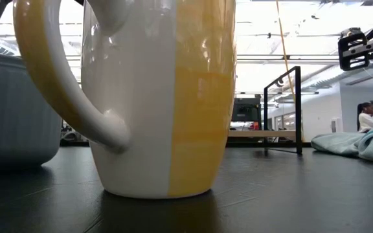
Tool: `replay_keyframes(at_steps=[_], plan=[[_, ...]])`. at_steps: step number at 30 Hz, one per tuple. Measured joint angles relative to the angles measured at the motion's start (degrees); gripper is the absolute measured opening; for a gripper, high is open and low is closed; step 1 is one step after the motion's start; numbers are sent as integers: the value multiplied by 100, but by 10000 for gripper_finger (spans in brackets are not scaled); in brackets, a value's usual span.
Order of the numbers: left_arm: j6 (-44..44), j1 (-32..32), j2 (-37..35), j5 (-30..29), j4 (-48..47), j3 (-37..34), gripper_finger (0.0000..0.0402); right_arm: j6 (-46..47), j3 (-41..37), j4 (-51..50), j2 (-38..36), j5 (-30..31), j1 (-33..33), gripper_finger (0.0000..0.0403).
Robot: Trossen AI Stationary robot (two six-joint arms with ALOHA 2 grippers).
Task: Stack small to large cups/mugs on shelf
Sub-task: Put the transparent mug on the shelf
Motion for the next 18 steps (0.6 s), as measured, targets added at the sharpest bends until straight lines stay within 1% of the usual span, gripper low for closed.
replay_keyframes(at_steps=[4, 6, 8, 15, 18], plan=[[-39, 33, 0, -66, -2, 0, 18, -13, 1, 1, 0, 0, 2, 0], [-32, 25, 0, -114, -4, 0, 15, -20, 0, 1, 0, 0, 0, 0], [-13, -16, 0, -265, -22, 0, 7, -21, 0, 1, 0, 0, 0, 0], [53, -221, 2, -958, -373, 0, 5, -92, 1, 0, 0, 0, 0, 0], [69, -281, 2, -1046, -428, -2, 5, -166, 0, 1, 0, 0, 1, 0]])
